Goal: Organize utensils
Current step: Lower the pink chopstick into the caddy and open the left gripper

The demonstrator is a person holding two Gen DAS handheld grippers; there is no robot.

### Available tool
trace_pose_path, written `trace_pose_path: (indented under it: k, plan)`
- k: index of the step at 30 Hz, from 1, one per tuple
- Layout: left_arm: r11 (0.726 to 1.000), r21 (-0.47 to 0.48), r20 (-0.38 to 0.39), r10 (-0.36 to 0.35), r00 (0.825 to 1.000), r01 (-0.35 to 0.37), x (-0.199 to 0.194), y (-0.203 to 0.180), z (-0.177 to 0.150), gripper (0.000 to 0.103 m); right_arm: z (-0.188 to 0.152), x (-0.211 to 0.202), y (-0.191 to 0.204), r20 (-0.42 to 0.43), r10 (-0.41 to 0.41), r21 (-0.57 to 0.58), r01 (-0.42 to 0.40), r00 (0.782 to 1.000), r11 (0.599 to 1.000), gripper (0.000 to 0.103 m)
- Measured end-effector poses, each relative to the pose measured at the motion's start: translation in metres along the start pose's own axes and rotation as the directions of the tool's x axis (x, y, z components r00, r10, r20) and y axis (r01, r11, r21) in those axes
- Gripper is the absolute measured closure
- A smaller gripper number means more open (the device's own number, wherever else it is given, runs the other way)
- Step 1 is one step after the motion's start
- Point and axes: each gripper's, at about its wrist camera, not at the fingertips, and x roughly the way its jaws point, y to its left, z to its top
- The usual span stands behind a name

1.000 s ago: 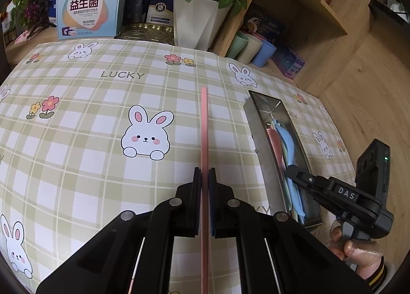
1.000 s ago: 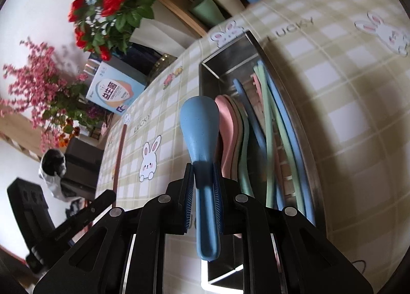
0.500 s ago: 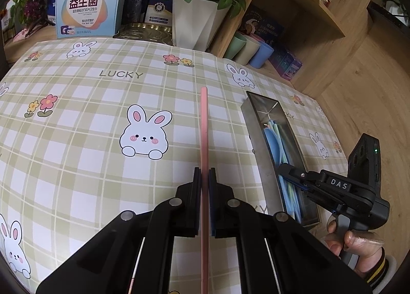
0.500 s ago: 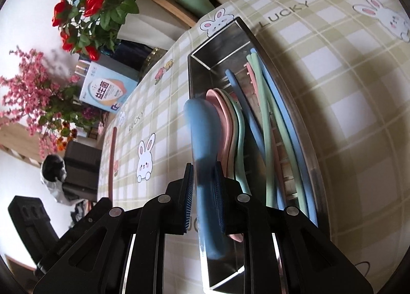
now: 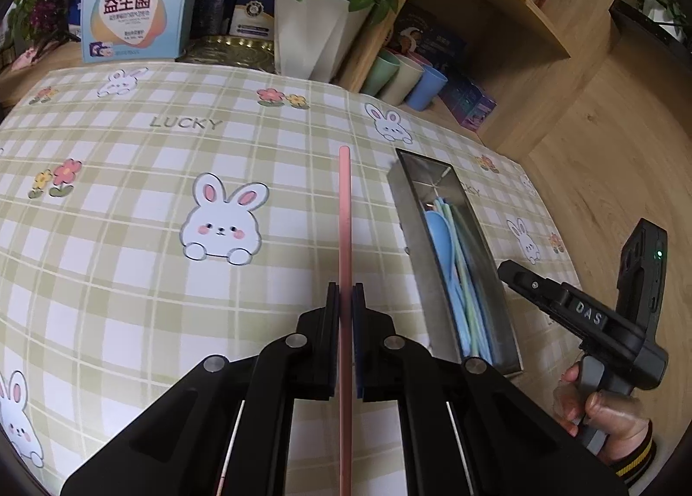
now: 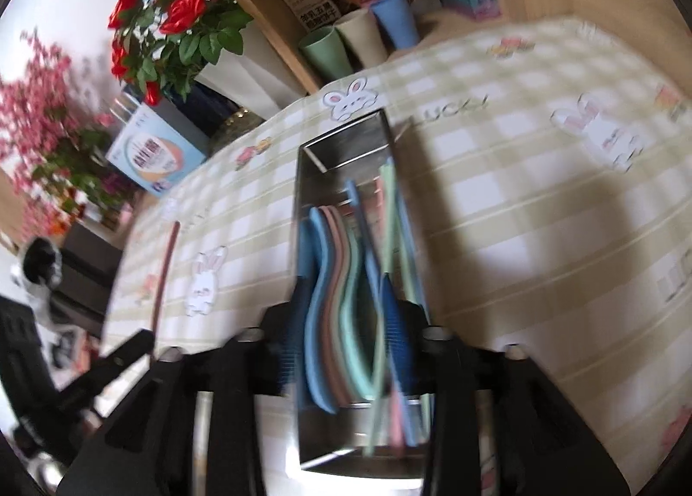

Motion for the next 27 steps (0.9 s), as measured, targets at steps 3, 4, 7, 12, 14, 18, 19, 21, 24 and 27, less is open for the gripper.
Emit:
trace_pose_path:
  k: [3, 4, 7, 12, 14, 18, 19, 21, 24, 27]
  plan:
    - [1.0, -0.008, -0.02, -0.014, 1.0, 0.013, 0.006, -0.008, 0.001, 0.098, 0.001, -0.005, 0.004, 0.006, -0.036, -0.069, 0.036, 0.999, 0.997, 0.051]
    - [1.0, -0.011, -0.026, -0.018, 1.0, 0.018, 0.008, -0.011, 0.002, 0.098, 0.002, -0.007, 0.003, 0.008, -0.048, -0.085, 0.048, 0.999, 0.995, 0.05]
    - [0.999, -0.017, -0.043, -0.035, 0.998, 0.034, 0.016, -0.022, 0.005, 0.098, 0.006, -0.014, 0.0, 0.023, -0.071, -0.111, 0.073, 0.997, 0.991, 0.036]
    - [0.998, -0.021, -0.07, -0.061, 0.996, 0.06, 0.033, -0.048, 0.014, 0.098, 0.012, -0.02, -0.01, 0.023, -0.084, -0.135, 0.086, 0.996, 0.987, 0.016]
    - [0.997, -0.032, -0.082, -0.076, 0.994, 0.073, 0.041, -0.059, 0.017, 0.098, 0.015, -0.022, -0.015, 0.029, -0.088, -0.144, 0.091, 0.996, 0.985, 0.016]
    - [0.993, -0.067, -0.103, -0.103, 0.989, 0.096, 0.059, -0.08, 0.024, 0.098, 0.02, -0.026, -0.025, 0.043, -0.121, -0.159, 0.126, 0.992, 0.979, 0.016]
    - [0.992, -0.076, -0.106, -0.107, 0.989, 0.1, 0.065, -0.085, 0.026, 0.098, 0.021, -0.027, -0.027, 0.043, -0.125, -0.157, 0.13, 0.991, 0.979, 0.016]
    - [0.991, -0.086, -0.111, -0.107, 0.988, 0.098, 0.073, -0.095, 0.029, 0.098, 0.024, -0.028, -0.034, 0.044, -0.129, -0.15, 0.134, 0.991, 0.98, 0.016]
    - [0.988, -0.11, -0.124, -0.122, 0.985, 0.109, 0.088, -0.106, 0.032, 0.098, 0.026, -0.029, -0.044, 0.049, -0.133, -0.131, 0.138, 0.99, 0.982, 0.016]
    - [0.987, -0.119, -0.135, -0.121, 0.984, 0.105, 0.104, -0.114, 0.032, 0.098, 0.029, -0.028, -0.053, 0.046, -0.131, -0.1, 0.135, 0.99, 0.986, 0.016]
